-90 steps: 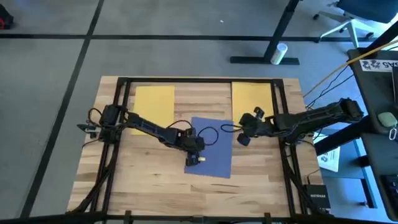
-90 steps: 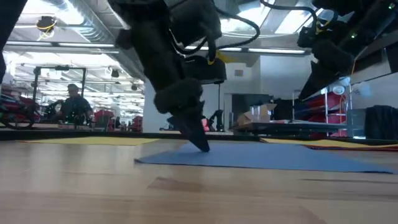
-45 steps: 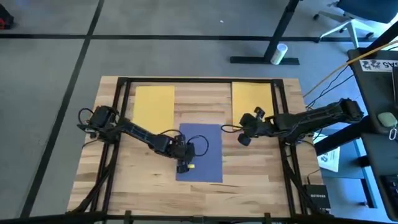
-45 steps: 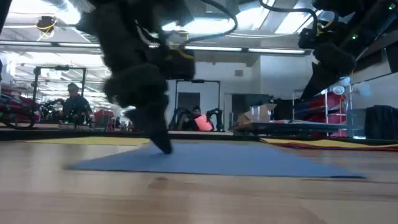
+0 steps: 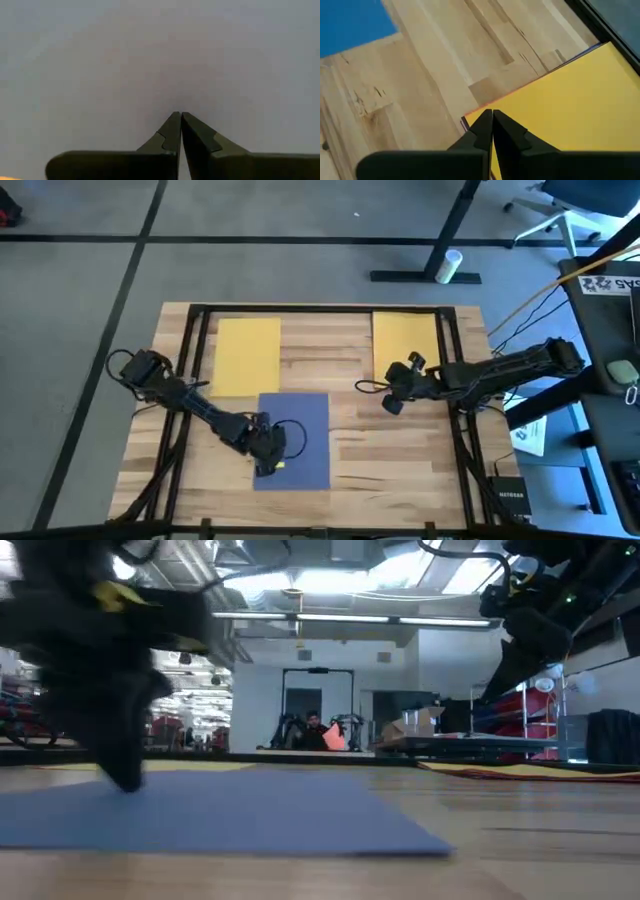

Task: Organize paper
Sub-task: Move the violet paper to the bottom left of the table

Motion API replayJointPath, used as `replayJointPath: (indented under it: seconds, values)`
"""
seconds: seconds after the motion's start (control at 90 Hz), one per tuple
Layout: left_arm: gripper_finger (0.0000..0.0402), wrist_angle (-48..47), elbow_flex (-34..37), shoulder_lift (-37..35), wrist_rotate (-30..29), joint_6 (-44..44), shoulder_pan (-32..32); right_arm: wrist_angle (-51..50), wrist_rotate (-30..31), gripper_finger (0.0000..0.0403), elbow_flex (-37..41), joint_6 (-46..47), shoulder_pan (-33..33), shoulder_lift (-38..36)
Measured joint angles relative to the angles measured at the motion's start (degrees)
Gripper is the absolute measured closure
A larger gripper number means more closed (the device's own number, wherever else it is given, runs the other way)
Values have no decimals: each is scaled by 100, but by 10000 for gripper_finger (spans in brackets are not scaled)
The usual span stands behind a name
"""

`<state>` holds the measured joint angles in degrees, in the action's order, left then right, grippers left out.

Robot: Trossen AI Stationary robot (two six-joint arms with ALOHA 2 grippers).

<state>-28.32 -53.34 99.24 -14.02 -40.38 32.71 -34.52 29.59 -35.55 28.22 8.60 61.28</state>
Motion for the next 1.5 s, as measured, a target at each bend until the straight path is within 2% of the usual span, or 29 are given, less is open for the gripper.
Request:
replayJointPath:
  seconds: [0.433, 0.689, 0.933, 1.289, 1.389, 1.5]
  values:
    - [402, -1185, -11, -131, -19, -1802, 1217, -2, -18, 403, 0, -1, 0, 0]
    - [402, -1744, -11, -136, -33, -2500, 1833, 5, -55, 403, 0, -16, 0, 0]
    - [402, -2625, 0, -129, 24, -2791, 2352, 13, -62, 403, 0, -16, 0, 0]
    - [402, -2667, -4, -130, -37, -2394, 2497, 17, -63, 403, 0, -3, 0, 0]
    - [402, -2663, -39, -146, -314, -2325, 2437, 26, -64, 403, 0, -1, 0, 0]
    - [402, -2577, -131, -257, -966, -2144, 2228, 60, -65, 403, 0, 1, 1, 0]
